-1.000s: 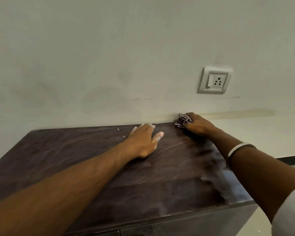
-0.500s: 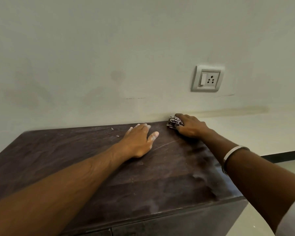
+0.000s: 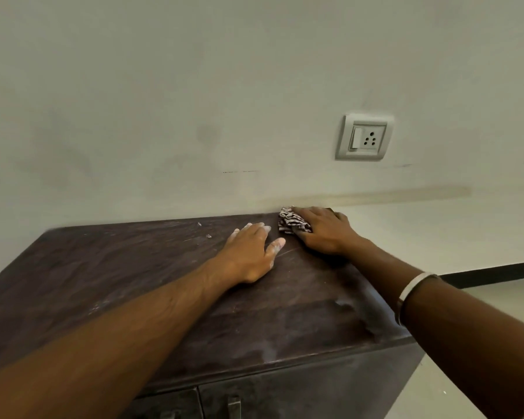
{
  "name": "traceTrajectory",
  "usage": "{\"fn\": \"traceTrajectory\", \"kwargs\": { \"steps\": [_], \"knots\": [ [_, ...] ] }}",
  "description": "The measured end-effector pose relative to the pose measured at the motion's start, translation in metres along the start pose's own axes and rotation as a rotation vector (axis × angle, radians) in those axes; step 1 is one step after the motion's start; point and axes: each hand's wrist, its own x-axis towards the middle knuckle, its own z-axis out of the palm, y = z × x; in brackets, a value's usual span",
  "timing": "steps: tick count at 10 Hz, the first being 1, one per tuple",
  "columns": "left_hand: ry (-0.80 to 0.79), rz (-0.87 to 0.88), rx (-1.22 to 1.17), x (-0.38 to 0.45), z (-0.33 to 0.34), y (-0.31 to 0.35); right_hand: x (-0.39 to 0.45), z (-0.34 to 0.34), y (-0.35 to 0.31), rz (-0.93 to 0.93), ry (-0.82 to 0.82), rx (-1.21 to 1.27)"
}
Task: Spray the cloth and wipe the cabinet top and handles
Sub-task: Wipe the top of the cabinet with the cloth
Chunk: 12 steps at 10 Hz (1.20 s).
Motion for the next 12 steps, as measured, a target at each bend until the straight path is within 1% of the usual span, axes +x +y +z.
{"fn": "traceTrajectory", "kwargs": {
  "steps": [1, 2, 3, 4, 5, 6, 7, 8, 9, 10, 11, 12],
  "knots": [
    [0.004, -0.004, -0.005, -0.007, 0.001, -0.003, -0.008, -0.003, 0.013, 0.016, -0.017, 0.007],
    [0.002, -0.004, -0.004, -0.012, 0.0, -0.006, -0.007, -0.008, 0.022, 0.127, -0.028, 0.01],
    [-0.006, -0.003, -0.005, -0.015, -0.002, -0.007, -0.005, -0.01, 0.015, 0.172, -0.054, -0.005],
    [-0.005, -0.008, 0.014, -0.016, -0.002, -0.004, -0.015, -0.009, 0.008, 0.068, -0.047, -0.031],
    [-0.012, -0.022, 0.018, -0.016, -0.002, -0.001, -0.032, -0.008, 0.019, -0.068, -0.012, -0.014],
    [-0.017, -0.039, 0.007, -0.018, -0.003, 0.0, -0.039, -0.012, 0.034, -0.031, -0.019, 0.008],
    [-0.017, -0.04, 0.014, -0.02, -0.004, 0.001, -0.032, -0.013, 0.032, 0.073, -0.049, -0.005],
    [-0.019, -0.039, 0.018, -0.021, -0.006, 0.004, -0.029, -0.013, 0.02, 0.113, -0.057, -0.042],
    [-0.015, -0.033, 0.016, -0.023, -0.006, 0.009, -0.041, -0.013, 0.017, 0.02, -0.056, -0.042],
    [-0.018, -0.023, 0.024, -0.026, -0.005, 0.013, -0.056, -0.016, 0.032, -0.075, -0.064, -0.023],
    [-0.022, -0.031, 0.032, -0.03, -0.004, 0.013, -0.061, -0.02, 0.045, -0.019, -0.066, 0.005],
    [-0.029, -0.045, 0.038, -0.032, -0.003, 0.013, -0.056, -0.02, 0.039, 0.063, -0.069, -0.026]
  ]
}}
